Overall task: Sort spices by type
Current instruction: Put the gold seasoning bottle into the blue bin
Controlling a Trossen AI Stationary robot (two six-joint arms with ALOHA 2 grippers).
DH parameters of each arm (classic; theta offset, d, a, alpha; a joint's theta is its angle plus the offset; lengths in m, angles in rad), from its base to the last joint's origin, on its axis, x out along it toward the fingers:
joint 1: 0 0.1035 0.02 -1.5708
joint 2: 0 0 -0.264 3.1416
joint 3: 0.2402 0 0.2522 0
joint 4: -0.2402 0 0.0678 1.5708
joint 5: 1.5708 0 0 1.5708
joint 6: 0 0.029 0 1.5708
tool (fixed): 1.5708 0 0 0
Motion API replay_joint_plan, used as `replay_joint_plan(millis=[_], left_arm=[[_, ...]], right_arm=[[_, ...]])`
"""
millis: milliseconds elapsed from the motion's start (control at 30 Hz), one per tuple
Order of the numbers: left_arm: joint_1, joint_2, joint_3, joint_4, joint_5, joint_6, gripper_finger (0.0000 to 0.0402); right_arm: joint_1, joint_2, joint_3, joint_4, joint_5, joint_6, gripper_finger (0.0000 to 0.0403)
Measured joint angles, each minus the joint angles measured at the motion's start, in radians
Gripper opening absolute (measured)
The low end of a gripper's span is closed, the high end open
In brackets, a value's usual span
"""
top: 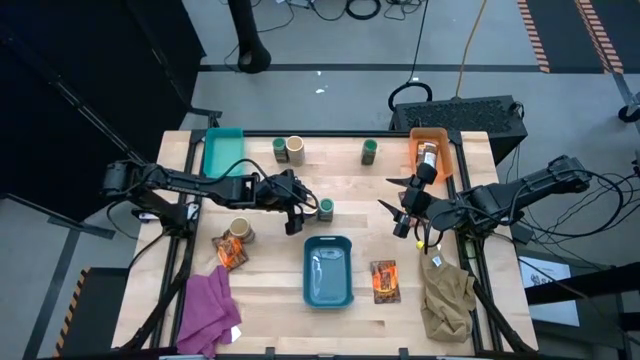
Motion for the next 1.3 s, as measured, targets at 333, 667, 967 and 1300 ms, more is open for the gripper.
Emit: replay_joint_plan(millis=[333, 667, 967, 1300], left_arm=[[0.003, 0.0, -0.012, 0.001, -0.001, -0.002, 0.0349], [0.003, 0.009, -0.012, 0.013, -0.003, -0.007, 0.0349], [0.005, 0.062, -0.013, 0.057, -0.007, -0.007, 0.0349], [0.026, 0.111, -0.013, 0.051, -0.008, -0.008, 0.0349]], right_arm=[[0.0, 0.0, 0.0, -0.001, 0.0, 0.0, 0.0249], [0.0, 0.0, 0.0, -0.002, -0.001, 0.0, 0.0249], [-0.002, 0.0, 0.0, -0.015, -0.002, 0.011, 0.0249], [-0.005, 0.0, 0.0, -0.019, -0.002, 0.015, 0.0249]])
